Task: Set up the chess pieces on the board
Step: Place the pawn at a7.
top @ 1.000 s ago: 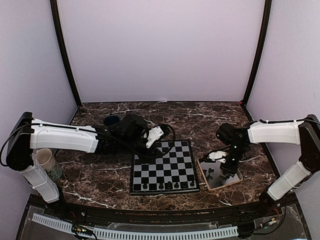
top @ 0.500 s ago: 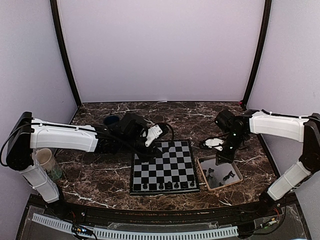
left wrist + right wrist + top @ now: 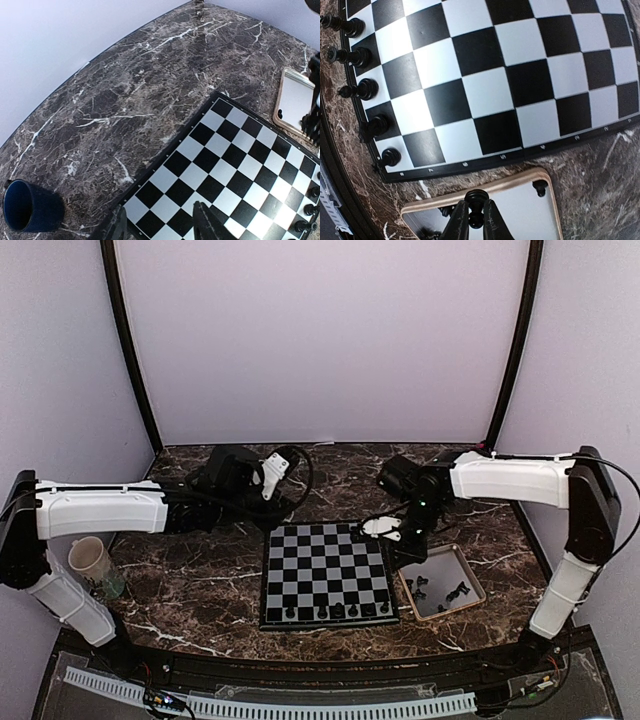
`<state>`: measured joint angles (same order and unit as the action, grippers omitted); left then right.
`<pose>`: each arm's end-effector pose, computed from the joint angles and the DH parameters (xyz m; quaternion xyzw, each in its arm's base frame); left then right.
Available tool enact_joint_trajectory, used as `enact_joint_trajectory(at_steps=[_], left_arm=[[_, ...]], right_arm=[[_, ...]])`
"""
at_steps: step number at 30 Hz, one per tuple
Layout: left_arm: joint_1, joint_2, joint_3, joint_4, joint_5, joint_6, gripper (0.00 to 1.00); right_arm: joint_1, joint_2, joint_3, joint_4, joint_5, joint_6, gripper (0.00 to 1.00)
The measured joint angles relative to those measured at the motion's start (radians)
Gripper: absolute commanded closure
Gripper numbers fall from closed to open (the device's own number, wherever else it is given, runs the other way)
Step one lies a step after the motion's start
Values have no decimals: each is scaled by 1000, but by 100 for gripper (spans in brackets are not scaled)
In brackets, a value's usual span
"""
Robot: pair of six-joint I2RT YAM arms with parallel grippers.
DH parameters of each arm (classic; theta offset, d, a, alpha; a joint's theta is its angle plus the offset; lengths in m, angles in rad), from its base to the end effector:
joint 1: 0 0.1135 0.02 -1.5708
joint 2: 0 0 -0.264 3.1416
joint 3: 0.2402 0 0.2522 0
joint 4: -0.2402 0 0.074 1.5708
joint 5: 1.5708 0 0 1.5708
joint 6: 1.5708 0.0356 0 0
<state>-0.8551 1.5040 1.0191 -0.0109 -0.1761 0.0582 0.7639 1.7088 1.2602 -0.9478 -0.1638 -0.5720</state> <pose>0.2298 -0.2547 0.2639 0.3369 0.7878 -0.1283 0.4994 0.2285 0.2269 0.2153 -0.6205 0.7751 0.0894 0.0786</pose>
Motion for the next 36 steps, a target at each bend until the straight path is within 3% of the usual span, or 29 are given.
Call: enact_joint_trajectory(at_steps=[13, 36], left_arm=[[3, -77, -55, 71, -114, 0, 53], [3, -86, -59, 91, -120, 13, 52]], right_arm=[[138, 140, 56, -40, 8, -3, 87], [173, 173, 71, -64, 16, -18, 83]])
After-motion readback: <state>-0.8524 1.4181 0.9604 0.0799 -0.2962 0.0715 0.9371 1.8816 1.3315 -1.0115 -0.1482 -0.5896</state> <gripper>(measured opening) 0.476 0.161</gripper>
